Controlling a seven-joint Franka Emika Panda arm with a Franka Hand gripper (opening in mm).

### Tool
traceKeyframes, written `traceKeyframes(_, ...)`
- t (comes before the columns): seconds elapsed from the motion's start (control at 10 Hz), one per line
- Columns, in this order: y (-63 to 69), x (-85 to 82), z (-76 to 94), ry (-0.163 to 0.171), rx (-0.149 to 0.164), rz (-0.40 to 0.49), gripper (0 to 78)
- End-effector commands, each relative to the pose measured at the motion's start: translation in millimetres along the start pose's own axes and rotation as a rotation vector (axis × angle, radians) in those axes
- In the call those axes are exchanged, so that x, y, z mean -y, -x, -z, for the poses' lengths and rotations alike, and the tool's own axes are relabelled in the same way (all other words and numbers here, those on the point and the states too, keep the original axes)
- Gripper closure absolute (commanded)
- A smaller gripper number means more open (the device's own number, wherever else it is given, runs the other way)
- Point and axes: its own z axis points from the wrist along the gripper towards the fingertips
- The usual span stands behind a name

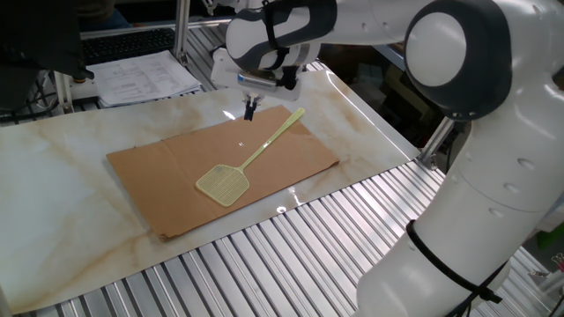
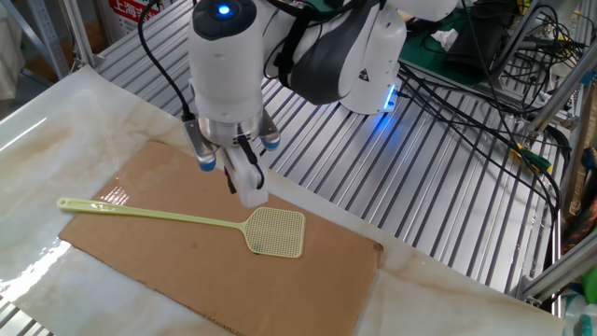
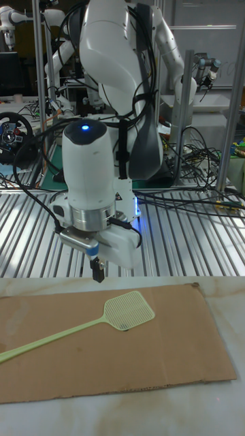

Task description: Swat with a flyswatter

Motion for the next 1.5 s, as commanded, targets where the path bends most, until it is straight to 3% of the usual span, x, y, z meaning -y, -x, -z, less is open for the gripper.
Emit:
traceKeyframes(0.1,1.0,-0.4,1.6,-0.007,0.015,-0.115,77.6)
traceKeyframes(0.5,4.9,5.4,-7.5,-0.01,0.019,-0.107,77.6)
traceKeyframes(1.2,49.4,23.7,-38.7,-0.006,0.032,-0.077,77.6)
traceKeyframes(1.5,61.7,31.1,-46.3,-0.025,0.048,-0.091,77.6)
